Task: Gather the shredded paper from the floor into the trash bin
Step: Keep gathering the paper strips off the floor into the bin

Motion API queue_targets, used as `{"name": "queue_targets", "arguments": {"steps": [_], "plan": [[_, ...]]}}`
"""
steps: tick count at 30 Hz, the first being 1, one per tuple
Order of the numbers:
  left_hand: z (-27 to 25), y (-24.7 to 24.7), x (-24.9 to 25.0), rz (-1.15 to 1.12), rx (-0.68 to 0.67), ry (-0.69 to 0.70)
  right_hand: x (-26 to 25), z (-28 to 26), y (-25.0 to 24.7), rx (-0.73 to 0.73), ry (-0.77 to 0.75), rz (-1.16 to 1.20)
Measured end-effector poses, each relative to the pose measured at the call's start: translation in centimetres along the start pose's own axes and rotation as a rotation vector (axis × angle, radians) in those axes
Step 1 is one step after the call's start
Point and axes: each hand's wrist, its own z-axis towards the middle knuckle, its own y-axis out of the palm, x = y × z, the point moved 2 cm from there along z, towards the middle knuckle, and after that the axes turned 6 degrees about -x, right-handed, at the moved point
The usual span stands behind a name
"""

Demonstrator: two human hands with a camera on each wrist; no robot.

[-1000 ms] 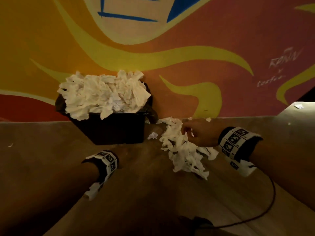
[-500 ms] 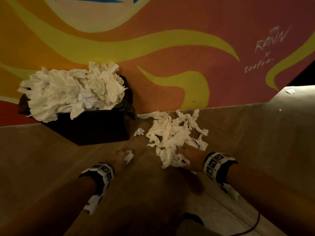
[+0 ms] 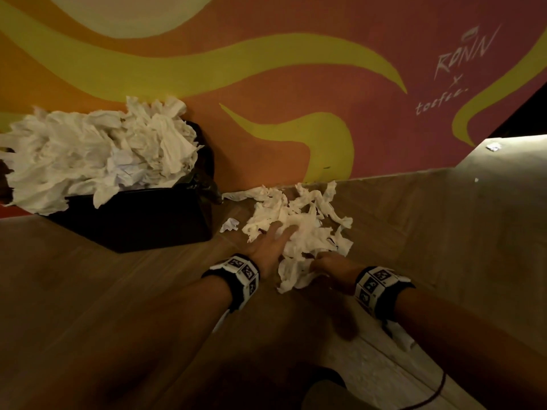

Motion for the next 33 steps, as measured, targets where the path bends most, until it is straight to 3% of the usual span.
{"name": "queue_targets", "arguments": {"steps": [3,5,9,13,17,21,25,29,31,33], "plan": [[0.2,1.1,-0.1,0.066,-0.222,-0.047,0.7,-0.6,-1.1,0.037,-0.009,0.096],[-0.2,1.5,-0.4,0.135,-0.268,-0.101,1.2,-1.0,-2.1,0.045,0.025,0.093],[-1.1,1.6,-1.4,0.175,-0.172,-0.107,1.7,-1.4,-4.1,0.171,-0.01,0.121],[-1.7,0.9,-2.9,0.065,-0.069,-0.172,2.3,-1.3,-5.2,0.226,0.022,0.087],[-2.5,0.2,-3.9,0.016,0.002,-0.207,2.5,-1.1,-6.2,0.402,0.036,0.129],[-2.8,-0.6,-3.9,0.036,0.106,-0.207,1.9,-0.8,-7.1,0.436,0.044,0.139],[-2.0,-0.8,-4.1,0.057,0.181,-0.274,1.0,-0.7,-7.3,0.486,0.02,0.317],[-0.9,0.2,-4.9,-0.032,0.064,-0.435,-0.1,-0.1,-6.9,0.369,-0.015,0.432],[-0.4,0.5,-4.8,-0.012,0.039,-0.396,-0.6,0.2,-6.6,0.29,-0.034,0.324],[-0.2,0.3,-4.5,0.024,0.122,-0.313,-0.8,0.5,-6.3,0.235,-0.018,0.196]]}}
